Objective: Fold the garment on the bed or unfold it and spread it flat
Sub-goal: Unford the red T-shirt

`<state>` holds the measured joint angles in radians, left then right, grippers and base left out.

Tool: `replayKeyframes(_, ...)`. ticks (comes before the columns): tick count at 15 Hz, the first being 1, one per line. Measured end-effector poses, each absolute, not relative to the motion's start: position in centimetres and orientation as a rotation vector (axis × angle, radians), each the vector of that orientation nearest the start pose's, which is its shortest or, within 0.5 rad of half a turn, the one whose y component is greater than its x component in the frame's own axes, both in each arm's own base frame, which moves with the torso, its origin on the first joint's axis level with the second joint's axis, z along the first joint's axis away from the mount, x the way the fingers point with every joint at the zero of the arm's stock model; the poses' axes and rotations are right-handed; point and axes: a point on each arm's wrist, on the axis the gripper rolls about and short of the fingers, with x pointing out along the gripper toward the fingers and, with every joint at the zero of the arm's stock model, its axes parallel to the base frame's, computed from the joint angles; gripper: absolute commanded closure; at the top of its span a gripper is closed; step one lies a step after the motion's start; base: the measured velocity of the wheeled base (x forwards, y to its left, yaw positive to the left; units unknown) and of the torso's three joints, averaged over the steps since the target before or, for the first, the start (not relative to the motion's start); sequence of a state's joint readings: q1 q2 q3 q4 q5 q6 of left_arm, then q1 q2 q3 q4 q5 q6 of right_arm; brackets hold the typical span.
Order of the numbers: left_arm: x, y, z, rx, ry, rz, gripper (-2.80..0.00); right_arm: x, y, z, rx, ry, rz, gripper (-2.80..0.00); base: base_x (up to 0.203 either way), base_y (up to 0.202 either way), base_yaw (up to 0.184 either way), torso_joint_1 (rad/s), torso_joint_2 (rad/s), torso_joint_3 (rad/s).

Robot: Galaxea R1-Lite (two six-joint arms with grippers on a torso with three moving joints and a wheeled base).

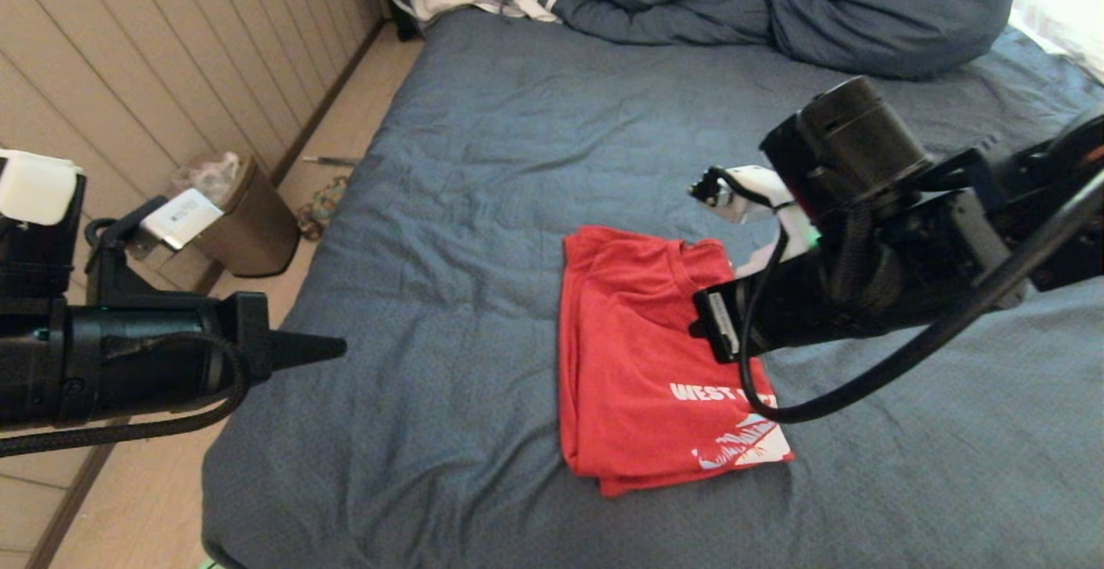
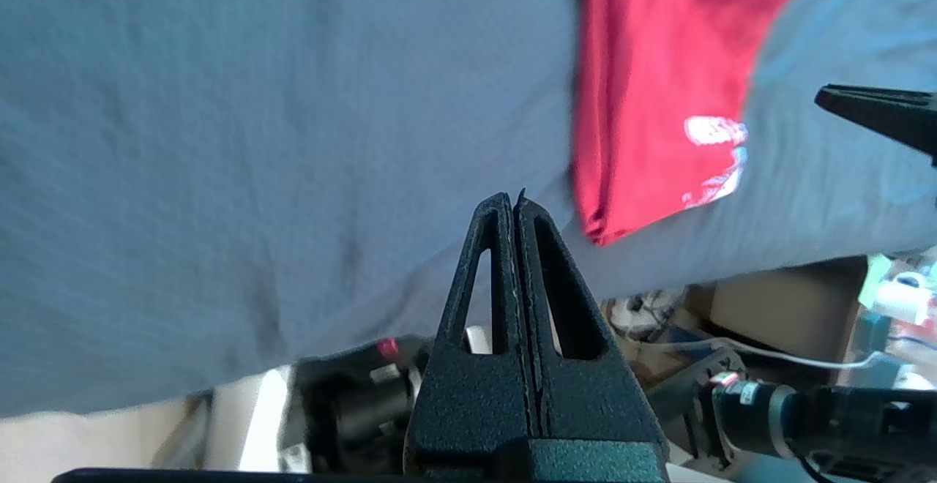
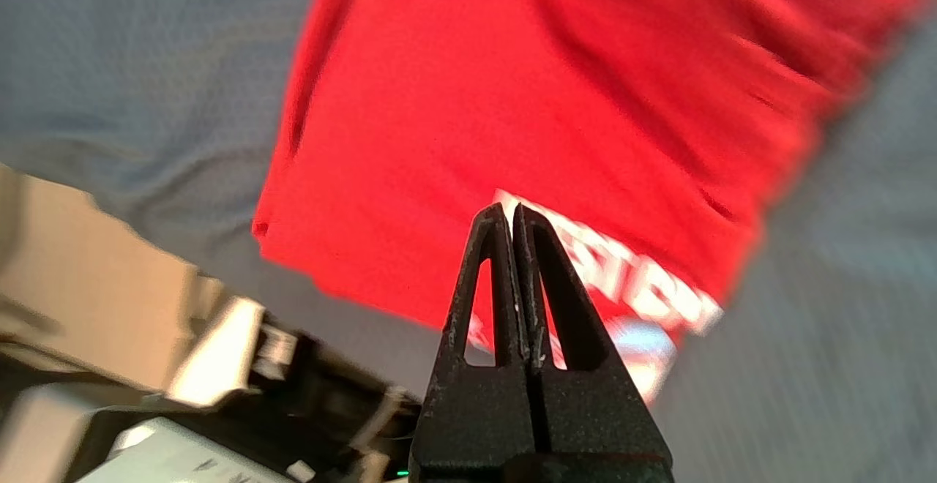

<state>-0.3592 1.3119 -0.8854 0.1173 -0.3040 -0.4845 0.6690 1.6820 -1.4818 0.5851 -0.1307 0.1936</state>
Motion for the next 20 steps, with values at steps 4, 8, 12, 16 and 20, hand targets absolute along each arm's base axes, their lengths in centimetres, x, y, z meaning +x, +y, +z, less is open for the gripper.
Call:
replayKeyframes(4,20.6,-7.3,21.3,-0.468,0.711,-0.451,0.00,23.0,22.2,25.2,-0.245,0.773,0.460,-2.80,0.000,0.000,0.000,0.000,0.00,0.000)
replayKeyframes(8,21.0,-7.3,20.1,-0.468,0.746,-0.432,0.00,22.7,24.9,23.2,-0.350,0.799,0.486,-2.80,0.000,0.000,0.000,0.000,0.00,0.000)
replayKeyframes(12,20.9,-7.2,19.6,-0.468,0.763,-0.427,0.00,23.1,27.0,21.1,-0.420,0.813,0.460,-2.80,0.000,0.000,0.000,0.000,0.00,0.000)
replayKeyframes(16,20.9,-7.2,19.6,-0.471,0.733,-0.436,0.00,24.0,28.1,19.9,-0.444,0.814,0.413,-2.80,0.000,0.000,0.000,0.000,0.00,0.000)
replayKeyframes(20,20.9,-7.2,19.3,-0.471,0.720,-0.442,0.00,24.4,28.4,19.0,-0.460,0.828,0.398,0.00,0.000,0.000,0.000,0.000,0.00,0.000)
